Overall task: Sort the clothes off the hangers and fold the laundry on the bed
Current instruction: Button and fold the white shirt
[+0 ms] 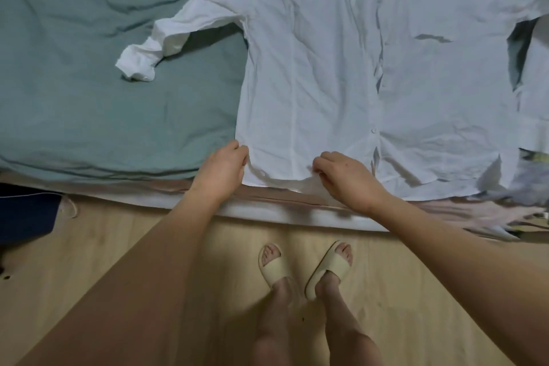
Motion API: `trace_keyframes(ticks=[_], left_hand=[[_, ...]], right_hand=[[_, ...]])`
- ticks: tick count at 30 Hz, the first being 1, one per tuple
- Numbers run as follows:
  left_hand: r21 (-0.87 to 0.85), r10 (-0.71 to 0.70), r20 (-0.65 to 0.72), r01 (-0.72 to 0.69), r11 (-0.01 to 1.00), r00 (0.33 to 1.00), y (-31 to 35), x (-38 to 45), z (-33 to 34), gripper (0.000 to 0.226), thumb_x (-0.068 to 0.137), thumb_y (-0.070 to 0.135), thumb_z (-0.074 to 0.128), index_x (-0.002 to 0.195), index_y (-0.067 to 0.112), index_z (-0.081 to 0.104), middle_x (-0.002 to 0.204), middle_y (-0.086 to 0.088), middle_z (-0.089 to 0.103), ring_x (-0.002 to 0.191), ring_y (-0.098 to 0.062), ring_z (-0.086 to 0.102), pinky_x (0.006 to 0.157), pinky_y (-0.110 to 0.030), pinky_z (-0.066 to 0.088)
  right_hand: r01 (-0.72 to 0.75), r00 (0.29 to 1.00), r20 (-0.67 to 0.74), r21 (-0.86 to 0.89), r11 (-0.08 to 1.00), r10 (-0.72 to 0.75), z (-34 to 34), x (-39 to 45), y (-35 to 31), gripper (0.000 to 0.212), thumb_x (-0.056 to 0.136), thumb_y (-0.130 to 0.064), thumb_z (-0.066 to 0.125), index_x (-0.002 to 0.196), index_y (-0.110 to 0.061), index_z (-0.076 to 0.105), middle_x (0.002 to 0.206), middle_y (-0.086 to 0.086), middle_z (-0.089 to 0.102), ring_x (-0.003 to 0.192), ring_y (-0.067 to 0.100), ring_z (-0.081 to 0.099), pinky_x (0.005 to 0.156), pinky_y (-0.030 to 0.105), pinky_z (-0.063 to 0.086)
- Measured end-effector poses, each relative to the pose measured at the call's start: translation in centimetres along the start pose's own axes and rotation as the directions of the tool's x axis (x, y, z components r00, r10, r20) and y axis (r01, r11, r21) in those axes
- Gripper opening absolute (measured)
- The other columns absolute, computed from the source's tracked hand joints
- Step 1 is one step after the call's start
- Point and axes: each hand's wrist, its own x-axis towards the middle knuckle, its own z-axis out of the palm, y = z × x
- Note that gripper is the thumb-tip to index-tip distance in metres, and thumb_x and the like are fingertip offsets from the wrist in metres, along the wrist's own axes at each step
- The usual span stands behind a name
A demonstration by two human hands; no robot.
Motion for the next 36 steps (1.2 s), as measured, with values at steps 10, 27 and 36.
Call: trace_keyframes(ticks=[10, 27, 36], left_hand=[[0.468, -0.184, 0.405, -0.030, 0.883, 0.896, 3.5, 2.7, 0.0, 0.033, 0.091, 0.009, 0.047, 0.123, 0.013, 0.054, 0.126, -0.008, 0.055, 0.112, -0.029, 0.058, 0.082, -0.035, 0.045], [0.226, 0.584, -0.043, -0.561, 0.796, 0.811, 13.9, 6.5, 9.8, 0.045, 0.058, 0.012, 0.078, 0.100, 0.008, 0.062, 0.126, -0.015, 0.058, 0.119, -0.035, 0.053, 0.099, -0.039, 0.030], [-0.233, 0.361, -0.133, -0.383, 0.894, 0.923, 14.3, 7.8, 8.6, 0.016, 0.094, 0.017, 0.049, 0.099, 0.008, 0.061, 0.091, -0.004, 0.063, 0.088, -0.026, 0.057, 0.070, -0.030, 0.036]], right_hand=[[-0.326, 0.944, 0.030, -0.032, 0.945, 0.327, -0.7, -0.3, 2.1, 0.020, 0.085, -0.014, 0.059, 0.104, -0.008, 0.062, 0.103, 0.010, 0.063, 0.096, 0.031, 0.057, 0.073, 0.037, 0.044], [-0.566, 0.781, -0.326, -0.007, 0.824, 0.533, 2.9, -4.4, 8.3, 0.025, 0.074, -0.011, 0.070, 0.092, -0.001, 0.057, 0.093, 0.017, 0.054, 0.081, 0.035, 0.051, 0.063, 0.042, 0.044], [-0.468, 0.866, -0.268, -0.137, 0.873, 0.422, 3.7, -4.8, 10.1, 0.037, 0.069, -0.014, 0.067, 0.102, 0.000, 0.056, 0.100, 0.019, 0.054, 0.083, 0.036, 0.053, 0.068, 0.038, 0.042]])
